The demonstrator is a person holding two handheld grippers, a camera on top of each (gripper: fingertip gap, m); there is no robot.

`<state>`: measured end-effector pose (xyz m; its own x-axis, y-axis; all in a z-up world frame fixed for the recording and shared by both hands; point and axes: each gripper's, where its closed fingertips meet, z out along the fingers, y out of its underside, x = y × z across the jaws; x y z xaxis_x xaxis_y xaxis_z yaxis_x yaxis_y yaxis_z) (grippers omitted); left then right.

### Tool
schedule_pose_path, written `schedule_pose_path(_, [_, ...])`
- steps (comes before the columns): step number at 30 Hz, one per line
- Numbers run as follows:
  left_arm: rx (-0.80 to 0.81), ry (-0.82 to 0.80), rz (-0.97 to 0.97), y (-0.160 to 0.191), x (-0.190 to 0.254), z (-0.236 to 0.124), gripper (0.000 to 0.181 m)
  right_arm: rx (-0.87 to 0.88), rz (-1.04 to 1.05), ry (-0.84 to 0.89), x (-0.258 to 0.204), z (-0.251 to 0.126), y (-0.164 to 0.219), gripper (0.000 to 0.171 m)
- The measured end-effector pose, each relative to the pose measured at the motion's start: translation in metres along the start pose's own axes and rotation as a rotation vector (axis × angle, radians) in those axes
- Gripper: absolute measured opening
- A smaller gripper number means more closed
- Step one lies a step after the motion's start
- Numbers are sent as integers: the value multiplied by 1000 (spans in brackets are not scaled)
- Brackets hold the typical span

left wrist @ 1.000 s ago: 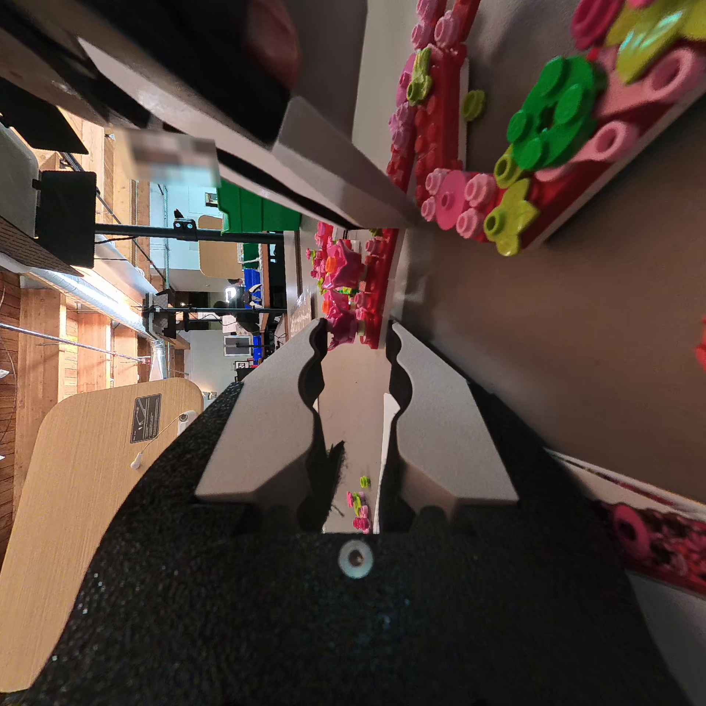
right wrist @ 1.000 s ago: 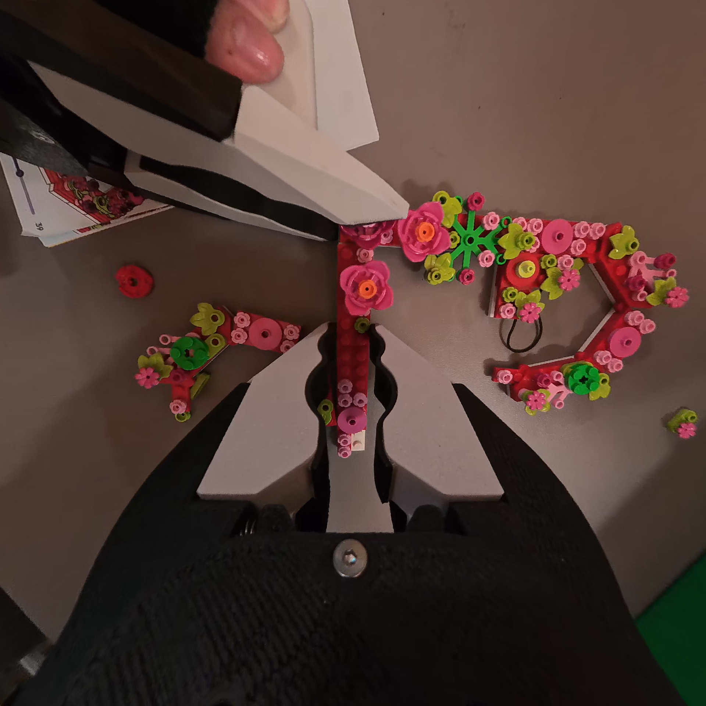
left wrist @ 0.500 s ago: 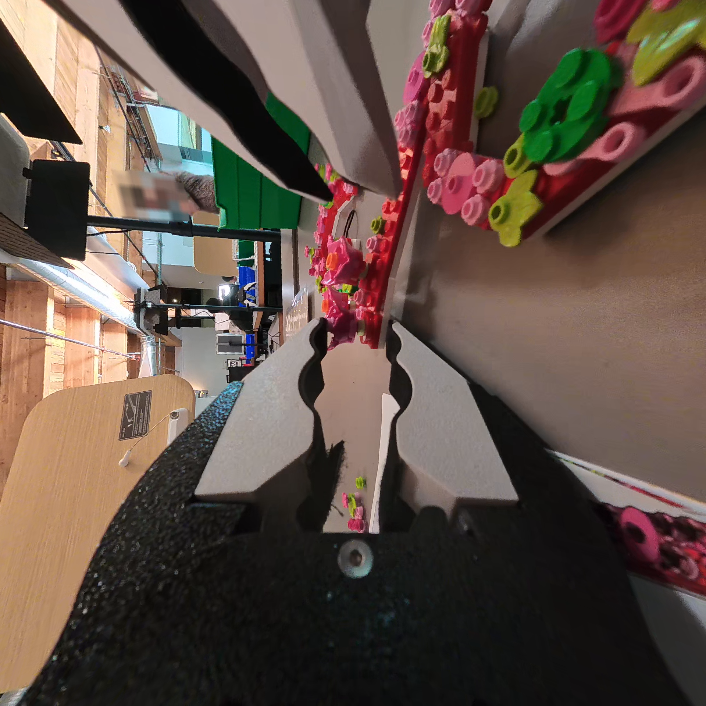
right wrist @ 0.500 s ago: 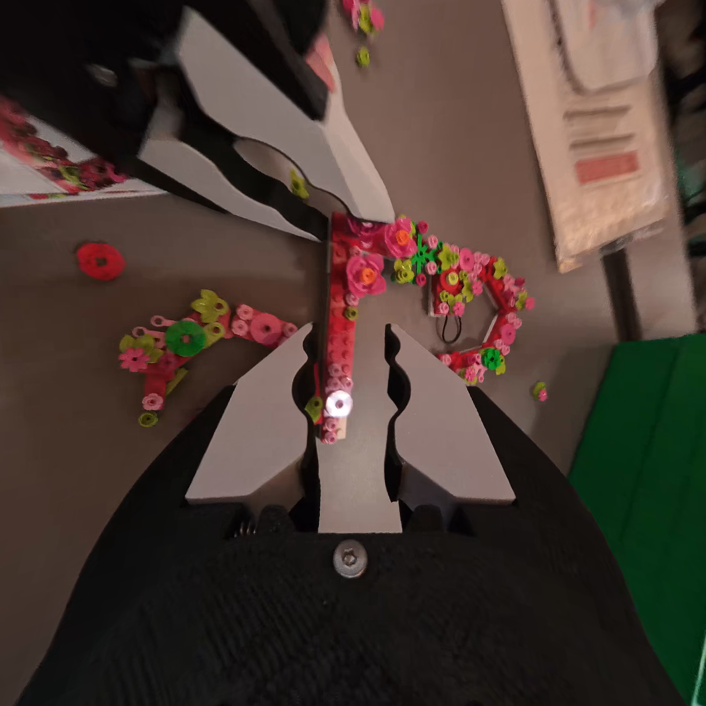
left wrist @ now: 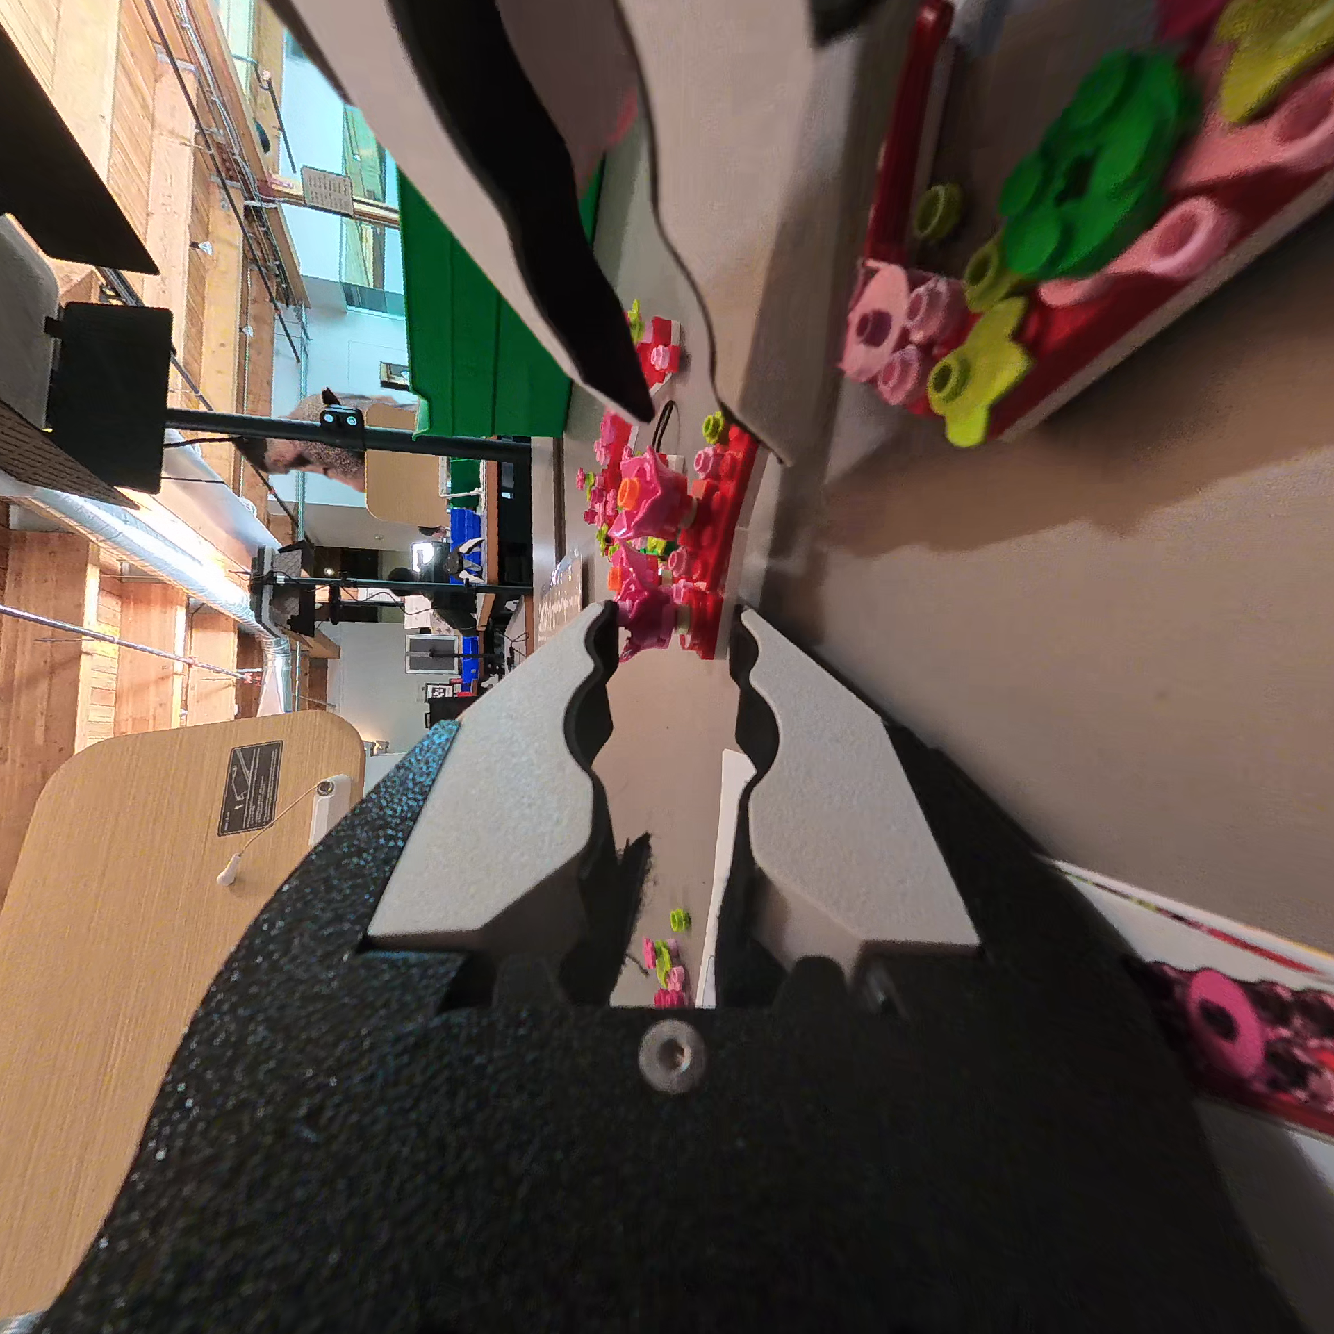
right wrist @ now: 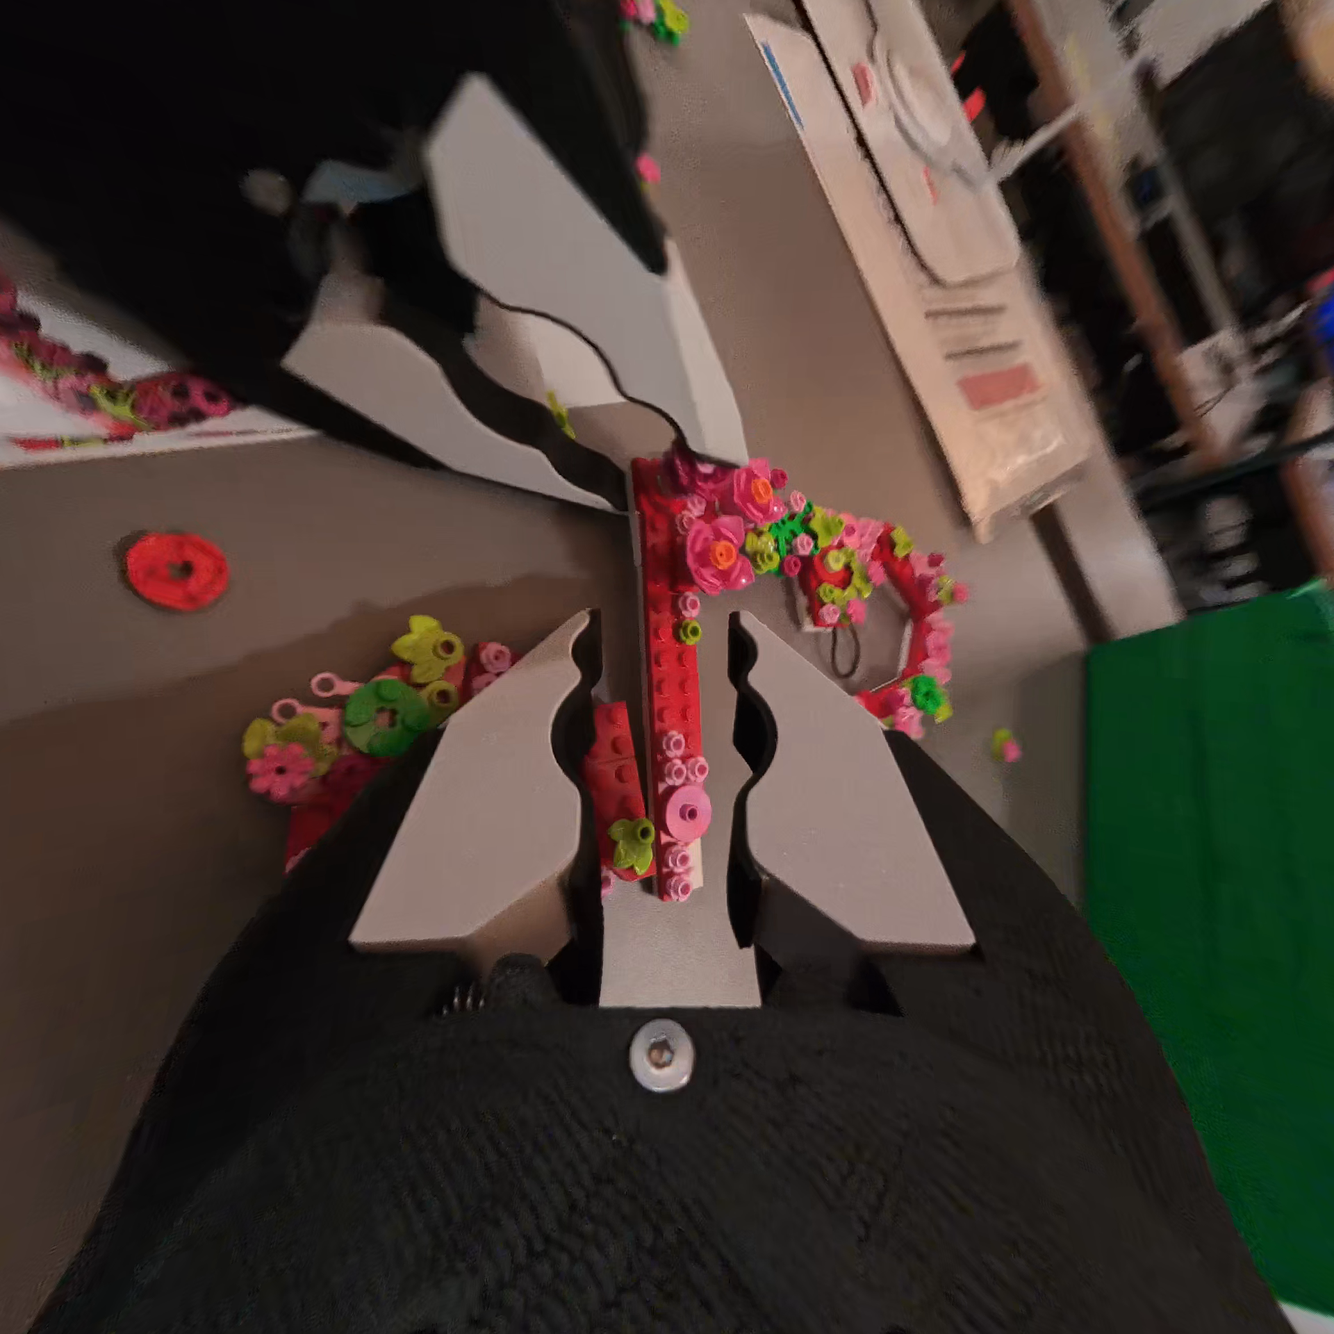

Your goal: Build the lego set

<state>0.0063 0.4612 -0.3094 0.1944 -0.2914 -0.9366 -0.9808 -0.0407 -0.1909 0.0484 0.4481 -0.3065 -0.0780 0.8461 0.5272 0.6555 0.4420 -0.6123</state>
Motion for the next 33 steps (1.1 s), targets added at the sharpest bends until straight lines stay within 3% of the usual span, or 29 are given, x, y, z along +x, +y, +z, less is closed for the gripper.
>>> schedule_pose_path(7, [8, -2, -2, 0, 0, 0, 29, 53, 266, -229, 3, 16, 4, 29])
schedule_pose_path(17, [18, -8, 10, -1, 0, 1, 29, 51, 303, -389, -2, 21, -2, 16])
schedule_pose_path(33, [24, -25, 48, -3, 0, 0, 28, -29, 435, -507, -4, 23, 0, 16])
